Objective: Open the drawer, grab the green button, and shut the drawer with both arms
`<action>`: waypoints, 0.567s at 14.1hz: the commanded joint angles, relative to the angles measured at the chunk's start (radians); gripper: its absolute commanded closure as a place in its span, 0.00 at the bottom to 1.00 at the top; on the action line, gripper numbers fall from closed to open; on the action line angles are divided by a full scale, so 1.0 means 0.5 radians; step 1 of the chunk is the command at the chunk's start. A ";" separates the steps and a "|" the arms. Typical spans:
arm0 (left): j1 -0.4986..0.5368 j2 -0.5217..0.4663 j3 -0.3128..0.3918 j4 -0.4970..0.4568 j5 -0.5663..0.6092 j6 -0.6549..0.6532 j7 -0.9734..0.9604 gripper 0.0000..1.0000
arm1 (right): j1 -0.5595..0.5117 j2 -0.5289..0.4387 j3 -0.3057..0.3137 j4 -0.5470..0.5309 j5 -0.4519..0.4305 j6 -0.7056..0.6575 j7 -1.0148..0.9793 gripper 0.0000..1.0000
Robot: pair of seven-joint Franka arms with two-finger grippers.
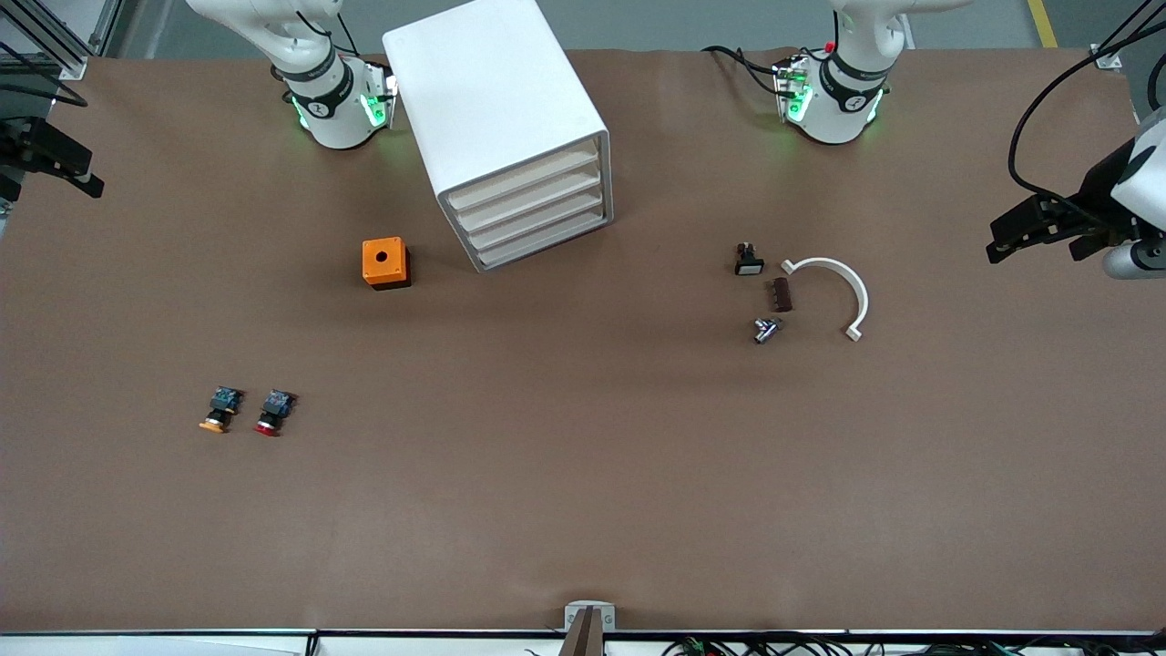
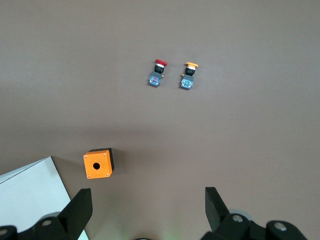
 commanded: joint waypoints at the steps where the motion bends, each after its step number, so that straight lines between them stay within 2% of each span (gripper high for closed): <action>1: 0.014 0.021 -0.018 0.040 0.043 -0.008 -0.003 0.00 | -0.028 -0.058 0.018 -0.057 -0.017 0.019 -0.033 0.00; 8: 0.048 0.055 -0.018 0.021 0.046 -0.027 -0.033 0.00 | -0.031 -0.058 0.018 -0.057 -0.014 0.007 -0.033 0.00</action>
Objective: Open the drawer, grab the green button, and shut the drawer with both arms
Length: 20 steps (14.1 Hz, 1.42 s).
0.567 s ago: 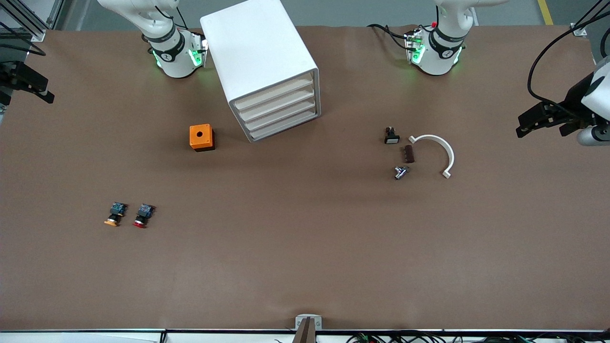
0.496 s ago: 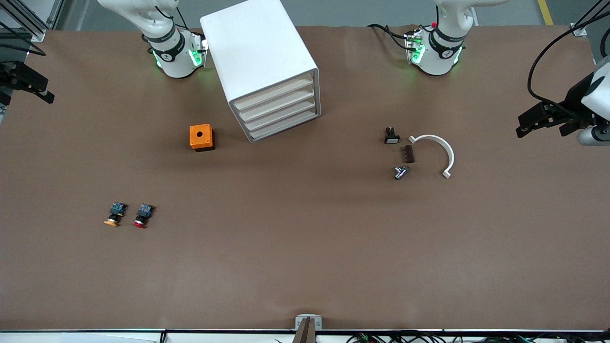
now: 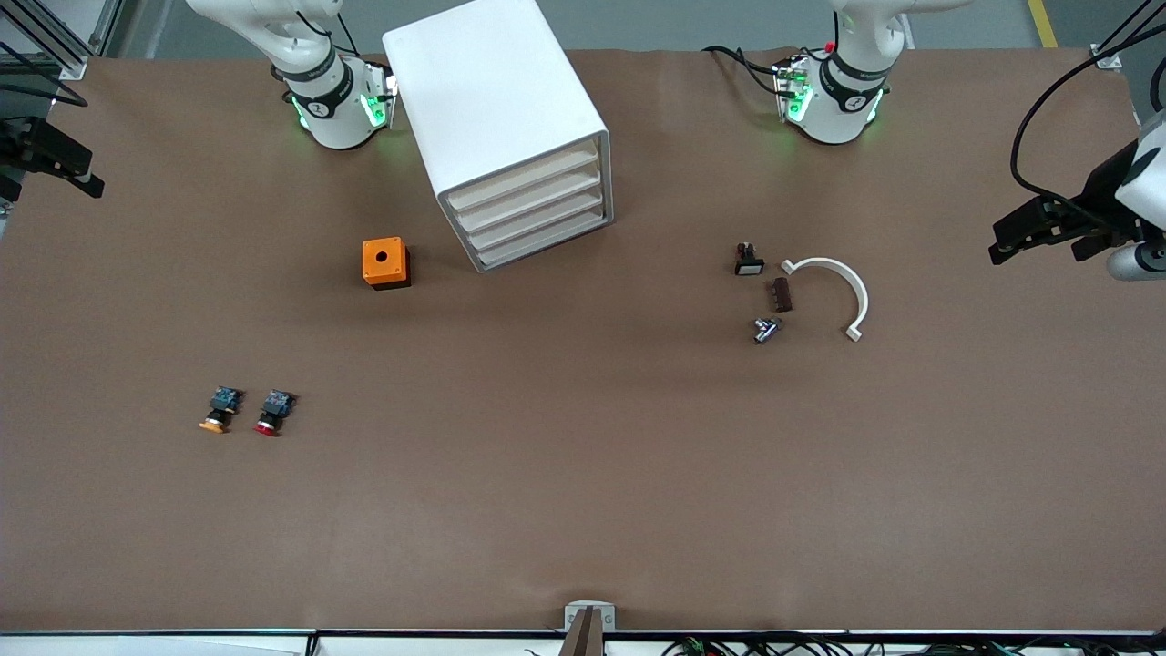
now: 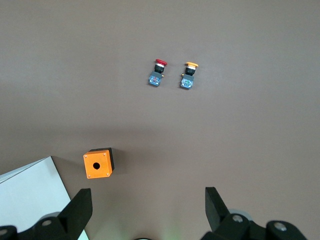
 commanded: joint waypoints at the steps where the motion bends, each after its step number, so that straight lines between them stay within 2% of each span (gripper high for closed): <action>1: 0.037 0.075 -0.019 0.014 0.046 -0.048 -0.034 0.00 | -0.031 -0.058 0.018 -0.055 -0.014 0.005 -0.032 0.00; 5: 0.022 0.259 -0.025 0.010 0.019 -0.058 -0.067 0.00 | -0.028 -0.058 0.018 -0.055 -0.014 0.002 -0.032 0.00; 10: -0.116 0.581 -0.046 0.020 0.019 -0.055 -0.371 0.00 | -0.031 -0.058 0.018 -0.055 -0.014 -0.010 -0.032 0.00; 13: -0.266 0.775 -0.040 0.029 0.043 -0.036 -0.509 0.00 | -0.031 -0.058 0.018 -0.055 -0.014 -0.010 -0.032 0.00; 18: -0.521 0.977 -0.040 0.056 0.034 -0.006 -1.042 0.00 | -0.031 -0.058 0.018 -0.068 -0.014 -0.013 -0.032 0.00; 20: -0.662 1.082 -0.040 0.212 0.019 -0.021 -1.302 0.00 | -0.031 -0.058 0.018 -0.068 -0.017 -0.013 -0.032 0.00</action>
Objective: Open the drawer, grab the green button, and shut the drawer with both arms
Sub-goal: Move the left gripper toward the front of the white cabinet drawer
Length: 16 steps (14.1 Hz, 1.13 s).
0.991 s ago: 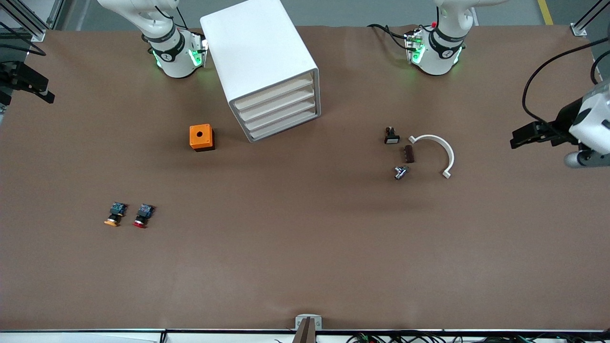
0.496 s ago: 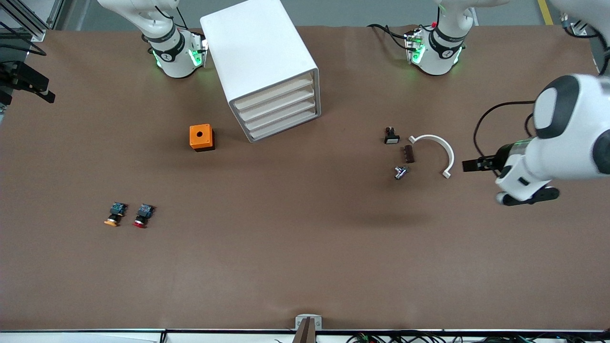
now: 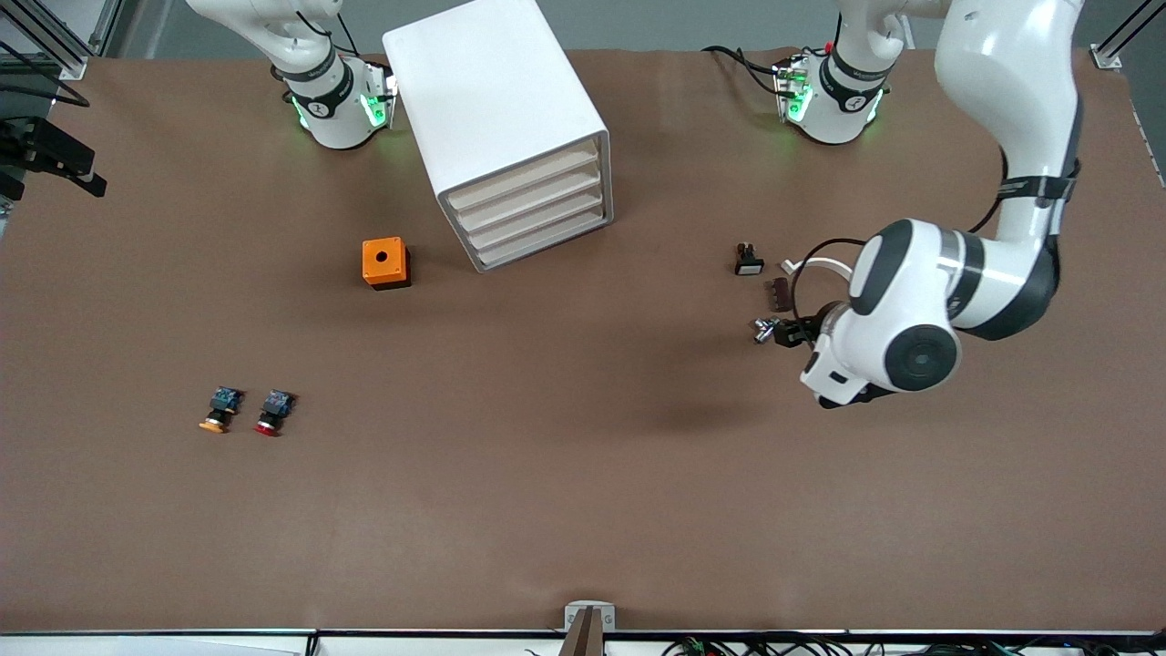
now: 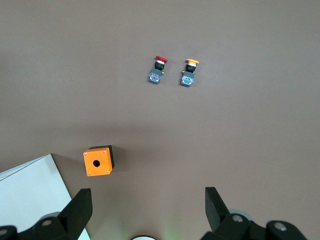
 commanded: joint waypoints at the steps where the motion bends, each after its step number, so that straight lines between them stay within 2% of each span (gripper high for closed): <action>1: -0.134 0.124 0.003 0.209 -0.027 -0.042 -0.357 0.00 | -0.040 -0.058 0.018 -0.058 -0.014 0.003 -0.032 0.00; 7: -0.349 0.271 0.010 0.218 -0.640 -0.079 -1.075 0.00 | -0.043 -0.058 0.018 -0.058 -0.014 0.003 -0.032 0.00; 11: -0.410 0.449 0.000 0.310 -0.972 -0.079 -1.765 0.00 | -0.043 -0.049 0.018 -0.036 0.001 0.006 -0.029 0.00; 16: -0.506 0.651 0.000 0.341 -1.315 -0.079 -2.330 0.00 | -0.043 -0.003 0.021 0.102 0.013 0.009 -0.019 0.00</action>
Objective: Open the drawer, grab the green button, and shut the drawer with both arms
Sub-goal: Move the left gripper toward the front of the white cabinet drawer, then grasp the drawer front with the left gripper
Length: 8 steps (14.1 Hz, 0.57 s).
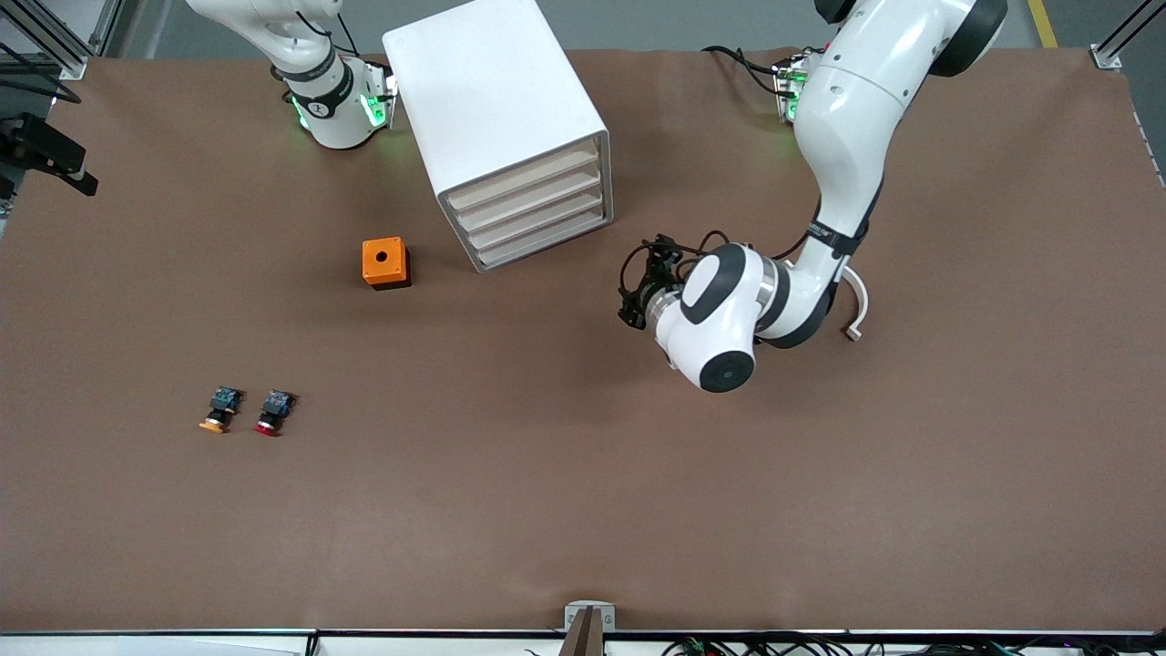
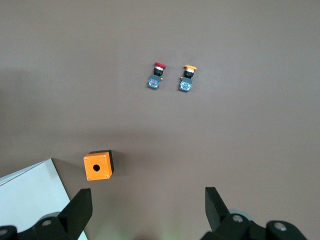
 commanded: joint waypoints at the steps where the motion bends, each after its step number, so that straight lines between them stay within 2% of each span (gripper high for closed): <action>1: -0.018 0.143 0.007 0.098 -0.192 -0.050 -0.262 0.00 | -0.035 0.011 0.023 0.049 0.013 -0.002 -0.019 0.00; 3: -0.021 0.204 0.004 0.098 -0.415 -0.050 -0.415 0.00 | -0.029 0.038 0.026 0.049 0.010 0.004 -0.010 0.00; 6: -0.024 0.302 0.004 0.144 -0.628 -0.050 -0.551 0.02 | -0.044 0.115 0.023 0.061 0.007 0.010 -0.028 0.00; 7: -0.021 0.327 0.004 0.147 -0.683 -0.050 -0.597 0.06 | -0.044 0.130 0.023 0.076 0.007 0.007 -0.029 0.00; 8: -0.021 0.351 0.004 0.147 -0.723 -0.050 -0.649 0.16 | -0.044 0.134 0.023 0.080 0.004 0.020 -0.029 0.00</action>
